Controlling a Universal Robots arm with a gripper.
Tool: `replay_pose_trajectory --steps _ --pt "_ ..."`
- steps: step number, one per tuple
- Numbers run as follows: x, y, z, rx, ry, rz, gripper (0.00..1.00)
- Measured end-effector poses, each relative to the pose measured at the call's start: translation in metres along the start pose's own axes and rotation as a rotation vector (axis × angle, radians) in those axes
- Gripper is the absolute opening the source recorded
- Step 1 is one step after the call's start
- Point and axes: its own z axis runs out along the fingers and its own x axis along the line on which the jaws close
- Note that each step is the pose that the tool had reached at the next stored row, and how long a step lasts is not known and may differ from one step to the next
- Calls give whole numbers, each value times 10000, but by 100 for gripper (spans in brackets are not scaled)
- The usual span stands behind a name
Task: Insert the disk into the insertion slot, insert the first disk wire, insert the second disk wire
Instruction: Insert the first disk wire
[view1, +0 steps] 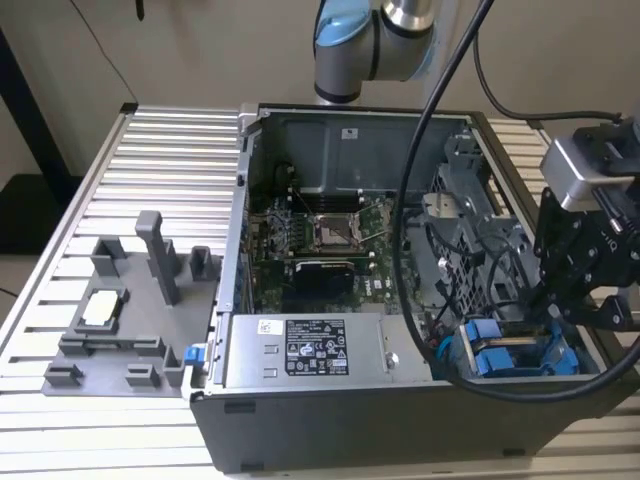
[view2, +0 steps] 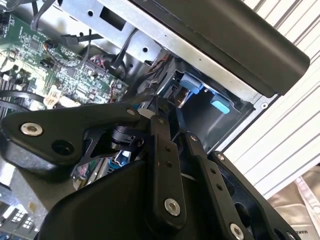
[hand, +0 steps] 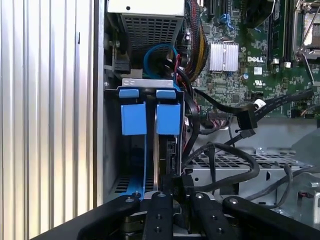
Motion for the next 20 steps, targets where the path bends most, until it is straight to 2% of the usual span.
replay_pose_trajectory --steps 11,13,16,20 --pt "5 -2 50 4 -43 16 19" --pt "5 -3 58 5 -90 15 19" --pt "5 -9 66 8 -209 11 19" --pt "7 -17 75 9 -233 10 19"
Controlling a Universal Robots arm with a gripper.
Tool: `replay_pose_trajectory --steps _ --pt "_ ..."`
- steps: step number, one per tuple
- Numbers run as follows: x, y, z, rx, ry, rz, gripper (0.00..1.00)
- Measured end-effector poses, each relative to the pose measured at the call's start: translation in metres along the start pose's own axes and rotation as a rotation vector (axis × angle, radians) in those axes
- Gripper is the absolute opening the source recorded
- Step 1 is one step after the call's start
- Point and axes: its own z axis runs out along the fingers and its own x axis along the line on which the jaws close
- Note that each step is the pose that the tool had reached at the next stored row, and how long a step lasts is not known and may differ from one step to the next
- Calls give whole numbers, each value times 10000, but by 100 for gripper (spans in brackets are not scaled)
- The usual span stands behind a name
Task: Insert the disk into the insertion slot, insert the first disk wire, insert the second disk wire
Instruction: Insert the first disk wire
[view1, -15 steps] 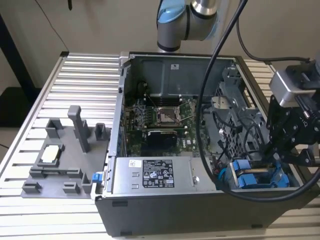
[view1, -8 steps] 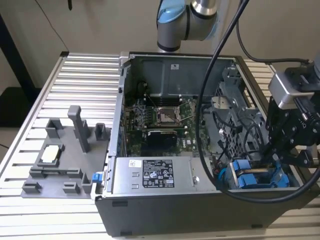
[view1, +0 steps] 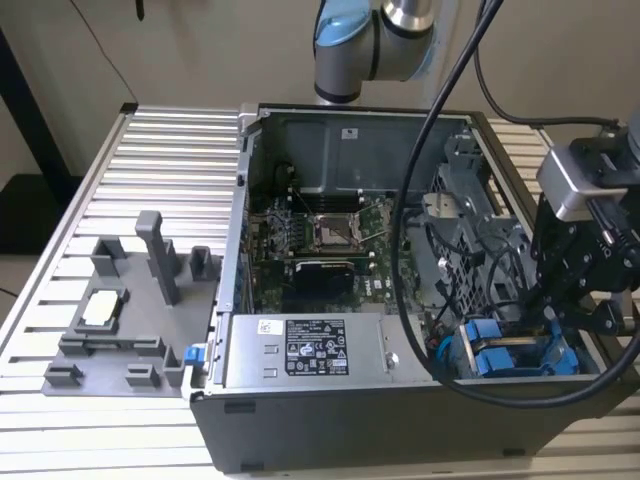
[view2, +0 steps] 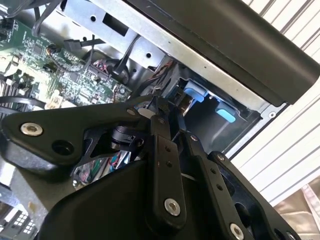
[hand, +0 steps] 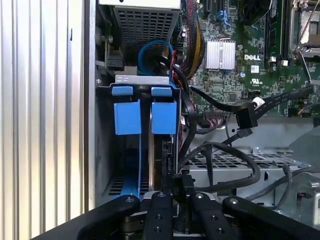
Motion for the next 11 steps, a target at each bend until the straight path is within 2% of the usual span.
replay_pose_trajectory --steps 11 --pt "9 -3 -6 -7 0 51 19"
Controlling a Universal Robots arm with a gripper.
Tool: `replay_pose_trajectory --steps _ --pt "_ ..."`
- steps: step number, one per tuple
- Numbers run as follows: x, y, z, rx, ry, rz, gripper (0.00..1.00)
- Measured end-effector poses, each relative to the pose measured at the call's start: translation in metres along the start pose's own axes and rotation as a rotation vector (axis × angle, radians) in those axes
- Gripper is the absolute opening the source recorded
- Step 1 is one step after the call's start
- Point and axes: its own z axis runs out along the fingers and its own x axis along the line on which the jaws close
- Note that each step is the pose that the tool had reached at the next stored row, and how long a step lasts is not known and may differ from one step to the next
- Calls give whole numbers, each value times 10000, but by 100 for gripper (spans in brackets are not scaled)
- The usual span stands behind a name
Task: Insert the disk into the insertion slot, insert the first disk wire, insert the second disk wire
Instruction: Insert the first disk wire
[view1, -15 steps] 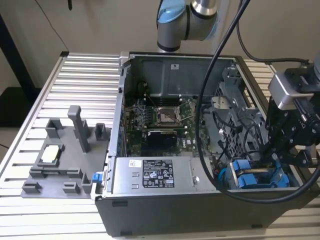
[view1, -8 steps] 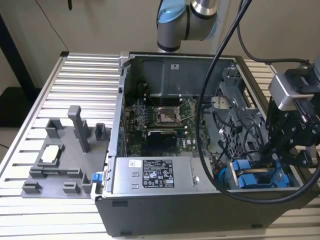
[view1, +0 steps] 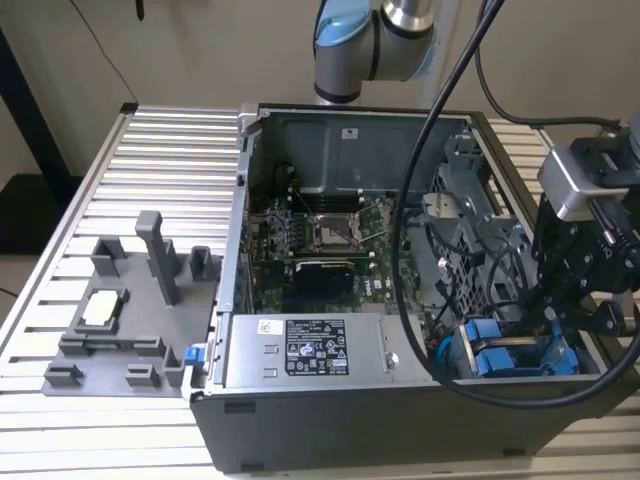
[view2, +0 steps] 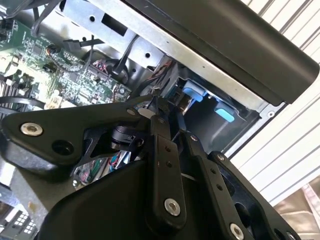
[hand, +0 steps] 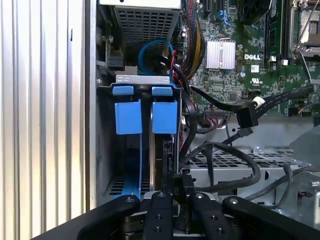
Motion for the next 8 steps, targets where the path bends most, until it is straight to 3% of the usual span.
replay_pose_trajectory --steps 8 --pt "12 1 -1 7 -2 77 19"
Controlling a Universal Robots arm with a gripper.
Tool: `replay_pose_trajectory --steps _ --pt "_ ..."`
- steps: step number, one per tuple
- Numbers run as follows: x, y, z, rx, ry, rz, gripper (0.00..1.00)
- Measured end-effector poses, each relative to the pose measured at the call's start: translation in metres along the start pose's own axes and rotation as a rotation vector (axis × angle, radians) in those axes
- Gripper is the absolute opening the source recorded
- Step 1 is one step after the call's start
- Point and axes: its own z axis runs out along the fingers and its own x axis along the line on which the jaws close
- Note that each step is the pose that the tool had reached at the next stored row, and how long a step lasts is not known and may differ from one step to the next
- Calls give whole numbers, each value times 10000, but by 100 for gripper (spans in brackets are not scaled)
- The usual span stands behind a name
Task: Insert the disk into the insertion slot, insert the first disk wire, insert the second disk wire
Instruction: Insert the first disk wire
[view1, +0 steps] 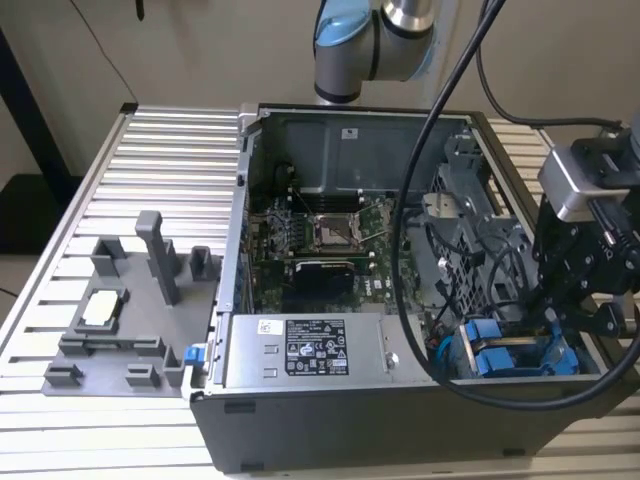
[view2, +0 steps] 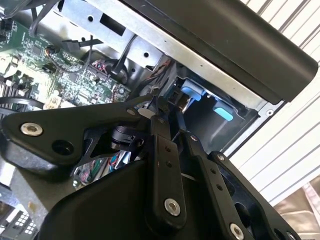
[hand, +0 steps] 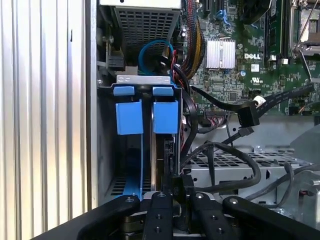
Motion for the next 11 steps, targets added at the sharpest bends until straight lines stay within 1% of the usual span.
replay_pose_trajectory --steps 3,8,11 --pt "1 0 0 14 0 18 19" --pt "2 0 10 113 1 10 19" --pt "3 2 18 126 -1 11 19"
